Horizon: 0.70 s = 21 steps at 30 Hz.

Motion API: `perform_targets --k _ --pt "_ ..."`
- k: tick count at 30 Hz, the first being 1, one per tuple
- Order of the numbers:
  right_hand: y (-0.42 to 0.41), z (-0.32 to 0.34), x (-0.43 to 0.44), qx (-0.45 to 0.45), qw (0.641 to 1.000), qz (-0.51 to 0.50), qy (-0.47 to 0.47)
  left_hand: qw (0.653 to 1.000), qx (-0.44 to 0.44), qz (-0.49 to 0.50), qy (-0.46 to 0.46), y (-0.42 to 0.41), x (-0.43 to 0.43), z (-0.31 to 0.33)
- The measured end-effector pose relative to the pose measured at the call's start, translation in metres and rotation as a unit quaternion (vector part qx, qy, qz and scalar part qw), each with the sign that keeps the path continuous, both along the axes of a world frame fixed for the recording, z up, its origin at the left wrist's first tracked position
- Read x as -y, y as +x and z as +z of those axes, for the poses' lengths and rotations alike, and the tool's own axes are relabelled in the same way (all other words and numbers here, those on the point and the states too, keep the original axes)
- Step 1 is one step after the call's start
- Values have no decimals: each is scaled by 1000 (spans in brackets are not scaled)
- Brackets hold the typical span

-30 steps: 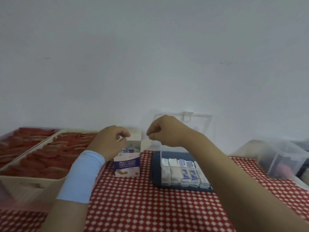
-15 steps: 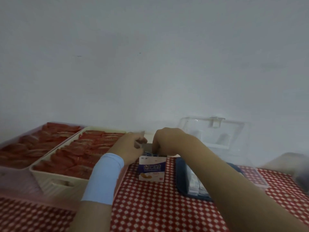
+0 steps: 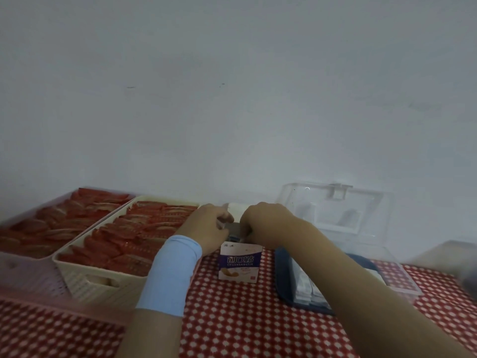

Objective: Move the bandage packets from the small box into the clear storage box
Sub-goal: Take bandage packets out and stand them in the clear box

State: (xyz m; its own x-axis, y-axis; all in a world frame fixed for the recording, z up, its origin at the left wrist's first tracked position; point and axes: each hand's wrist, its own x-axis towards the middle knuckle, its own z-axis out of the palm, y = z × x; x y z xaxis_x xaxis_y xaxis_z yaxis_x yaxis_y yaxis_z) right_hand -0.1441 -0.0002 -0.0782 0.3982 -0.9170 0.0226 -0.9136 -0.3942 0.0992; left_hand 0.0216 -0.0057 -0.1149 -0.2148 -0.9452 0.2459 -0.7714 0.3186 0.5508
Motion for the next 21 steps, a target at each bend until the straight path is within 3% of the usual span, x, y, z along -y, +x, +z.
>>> perform_targets --k 12,16,19,21 --pt "-19 15 -3 213 975 19 -64 993 -109 -41 11 -11 -6 4" --pt "-18 8 -4 295 953 35 -63 994 -104 -13 -26 -15 -4 -2" --pt "-18 7 -5 362 931 18 -44 984 -173 15 -47 -15 -4 -3" --pt "-21 11 -6 354 934 -4 -46 975 -207 40 -66 -12 -3 -3"
